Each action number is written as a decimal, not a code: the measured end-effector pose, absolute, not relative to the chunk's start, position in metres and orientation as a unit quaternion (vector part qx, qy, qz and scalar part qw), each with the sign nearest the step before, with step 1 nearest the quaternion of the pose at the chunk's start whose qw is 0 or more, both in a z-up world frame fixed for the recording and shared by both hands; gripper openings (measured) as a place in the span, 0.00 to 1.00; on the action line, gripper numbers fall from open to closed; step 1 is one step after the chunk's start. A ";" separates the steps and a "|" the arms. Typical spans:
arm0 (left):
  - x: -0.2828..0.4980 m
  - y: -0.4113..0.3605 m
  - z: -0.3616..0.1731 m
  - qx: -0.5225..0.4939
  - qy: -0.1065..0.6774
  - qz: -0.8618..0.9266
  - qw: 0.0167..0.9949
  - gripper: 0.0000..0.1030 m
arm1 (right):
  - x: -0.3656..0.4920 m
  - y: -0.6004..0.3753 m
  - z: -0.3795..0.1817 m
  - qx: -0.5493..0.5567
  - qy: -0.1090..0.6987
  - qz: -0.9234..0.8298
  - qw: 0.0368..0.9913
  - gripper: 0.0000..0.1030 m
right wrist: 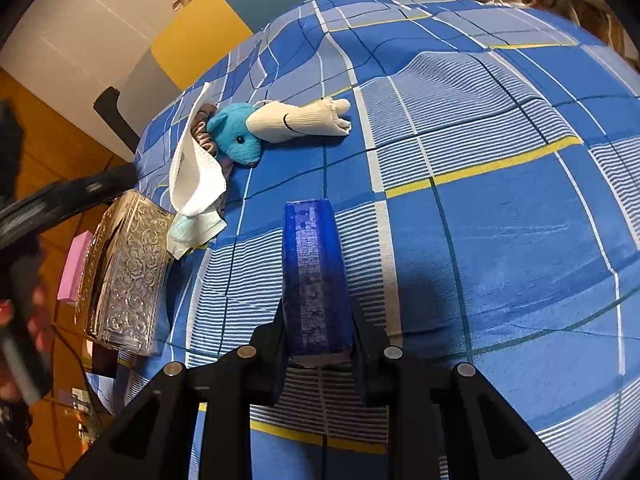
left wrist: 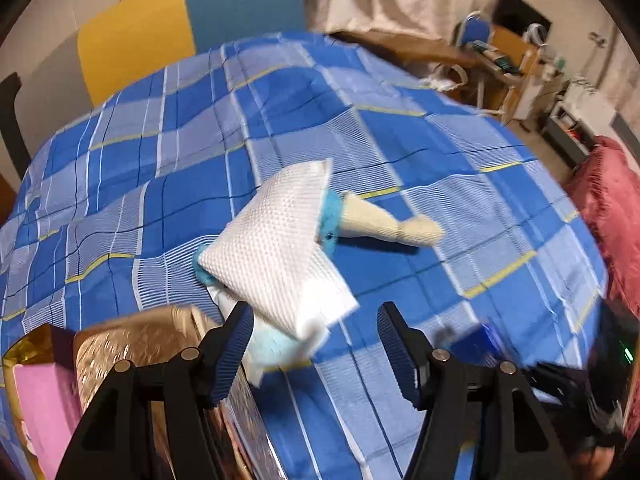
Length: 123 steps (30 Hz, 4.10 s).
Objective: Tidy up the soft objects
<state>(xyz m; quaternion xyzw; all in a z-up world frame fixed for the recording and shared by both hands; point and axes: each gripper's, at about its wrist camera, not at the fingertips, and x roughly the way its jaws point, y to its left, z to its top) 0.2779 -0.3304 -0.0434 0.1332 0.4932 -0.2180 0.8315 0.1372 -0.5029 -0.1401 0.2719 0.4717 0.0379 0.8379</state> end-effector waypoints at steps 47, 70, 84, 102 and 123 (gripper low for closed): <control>0.219 -0.313 -0.019 0.065 0.488 -0.293 0.819 0.38 | 0.134 -0.506 -0.144 0.297 0.476 0.029 0.827 0.26; 0.238 -0.354 -0.137 0.184 0.532 -0.181 0.807 0.41 | 0.134 -0.519 -0.146 0.337 0.478 0.027 0.811 0.27; 0.160 -0.324 -0.112 0.039 0.503 -0.337 0.795 0.06 | 0.131 -0.529 -0.144 0.345 0.473 0.007 0.811 0.27; 0.193 -0.346 -0.139 0.123 0.530 -0.183 0.819 0.74 | 0.131 -0.530 -0.144 0.343 0.472 0.005 0.812 0.27; 0.156 -0.275 -0.065 -0.055 0.459 -0.312 0.830 0.04 | 0.131 -0.528 -0.145 0.334 0.472 0.005 0.816 0.27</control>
